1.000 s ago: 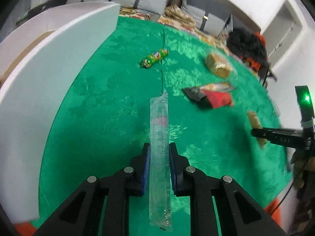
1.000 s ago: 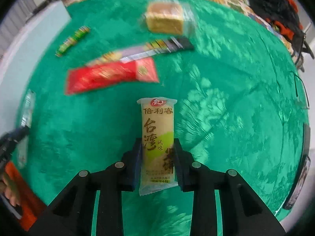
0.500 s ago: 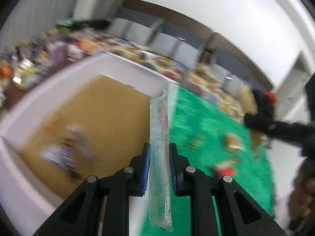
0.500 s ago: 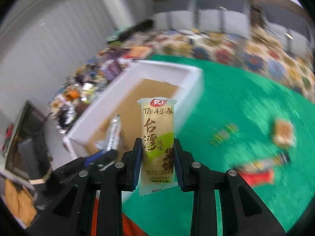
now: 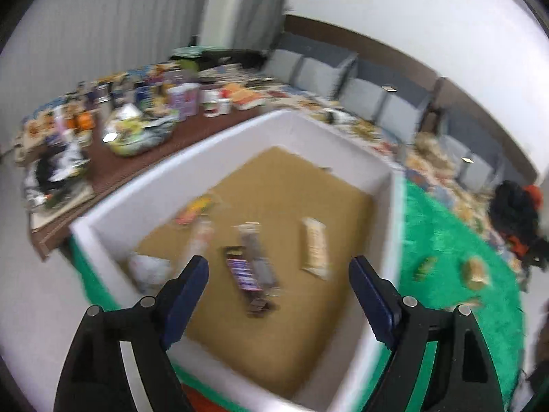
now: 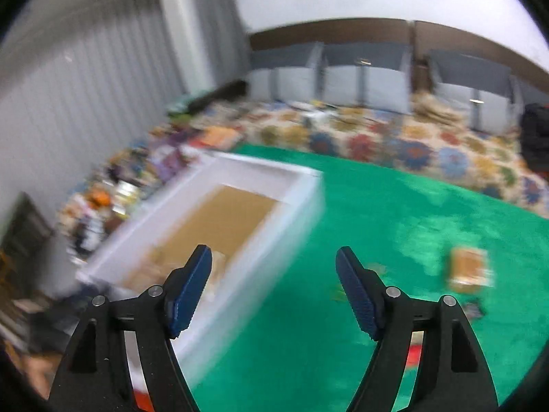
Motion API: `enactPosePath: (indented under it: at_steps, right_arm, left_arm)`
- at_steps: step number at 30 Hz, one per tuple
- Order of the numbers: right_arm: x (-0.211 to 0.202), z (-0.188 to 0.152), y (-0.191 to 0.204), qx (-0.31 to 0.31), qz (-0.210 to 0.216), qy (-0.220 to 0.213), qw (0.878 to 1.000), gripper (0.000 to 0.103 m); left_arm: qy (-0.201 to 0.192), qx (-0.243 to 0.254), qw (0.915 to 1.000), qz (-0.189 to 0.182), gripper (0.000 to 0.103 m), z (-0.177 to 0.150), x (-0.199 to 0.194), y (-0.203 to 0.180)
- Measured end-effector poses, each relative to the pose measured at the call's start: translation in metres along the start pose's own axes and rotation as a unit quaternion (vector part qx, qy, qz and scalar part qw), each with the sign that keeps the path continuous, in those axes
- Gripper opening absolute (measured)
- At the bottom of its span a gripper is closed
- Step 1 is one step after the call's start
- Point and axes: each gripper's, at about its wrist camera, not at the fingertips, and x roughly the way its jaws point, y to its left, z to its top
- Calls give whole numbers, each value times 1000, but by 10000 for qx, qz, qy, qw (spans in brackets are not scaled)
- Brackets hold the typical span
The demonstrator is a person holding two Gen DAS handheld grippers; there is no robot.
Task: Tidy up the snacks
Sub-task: 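Return both open grippers over the remaining snacks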
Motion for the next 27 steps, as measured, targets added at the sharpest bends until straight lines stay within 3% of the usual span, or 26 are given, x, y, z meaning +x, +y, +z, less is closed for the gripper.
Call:
enactPosePath:
  at_steps: [3,6,8,11,14,20,27]
  right_arm:
    - [9,-47,-64,94,-807,385,9960,78]
    - [10,-115,-130,547,-1488,769,9843,78]
    - [7,-162,-167,913,-1828,1039,9734,78]
    - [-6,-209,-203,1167,-2151,1203,9621,78]
    - [-14,-226,-218,982,-2288,1196,9611,78]
    - [-12,-232,-235,966,-2274,1105,9627,78]
    - [-10,-243,-248,1373,-2243,765,9618,88]
  left_arm:
    - [-39,386,9977,-553,89,-11,-10,-52]
    - [73,819,9899,-1157,103,-33,-11,-106]
    - [313,1089,9838,-1387,103,-52,3,-138]
    - [1000,1453,9756,-1307,103,-95,50,-179]
    - [1284,1645,9718,-1097,103,-126,88,-202]
    - [1222,2266,9651,-488,103,-148,136,-225]
    - [1005,2929,9504,-295,103,-150,162,-238]
